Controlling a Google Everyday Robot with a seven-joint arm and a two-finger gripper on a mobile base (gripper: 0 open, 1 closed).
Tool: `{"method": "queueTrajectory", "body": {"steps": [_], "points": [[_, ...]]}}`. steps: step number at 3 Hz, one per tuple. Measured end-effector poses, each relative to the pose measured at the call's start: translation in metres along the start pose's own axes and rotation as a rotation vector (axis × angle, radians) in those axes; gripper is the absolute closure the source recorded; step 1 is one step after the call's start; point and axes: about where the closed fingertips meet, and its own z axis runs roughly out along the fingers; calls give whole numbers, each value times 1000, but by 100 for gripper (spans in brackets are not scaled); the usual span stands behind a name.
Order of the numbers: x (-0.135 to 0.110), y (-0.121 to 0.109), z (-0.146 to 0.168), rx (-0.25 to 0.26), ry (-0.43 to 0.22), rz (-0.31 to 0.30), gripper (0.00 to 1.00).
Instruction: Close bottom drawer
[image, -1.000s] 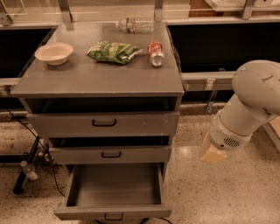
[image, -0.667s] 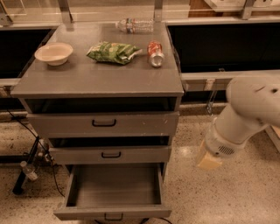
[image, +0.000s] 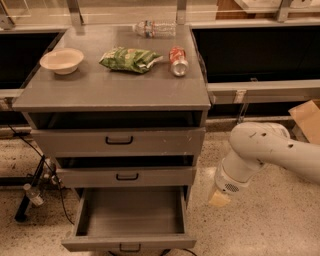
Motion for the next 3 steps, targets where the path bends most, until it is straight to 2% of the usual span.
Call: {"method": "queueTrajectory", "body": {"steps": [1, 2, 3], "points": [[1, 0, 2, 0, -6, 4, 100], [12, -1, 25, 0, -70, 55, 100], [29, 18, 100, -13, -89, 107, 100]]}}
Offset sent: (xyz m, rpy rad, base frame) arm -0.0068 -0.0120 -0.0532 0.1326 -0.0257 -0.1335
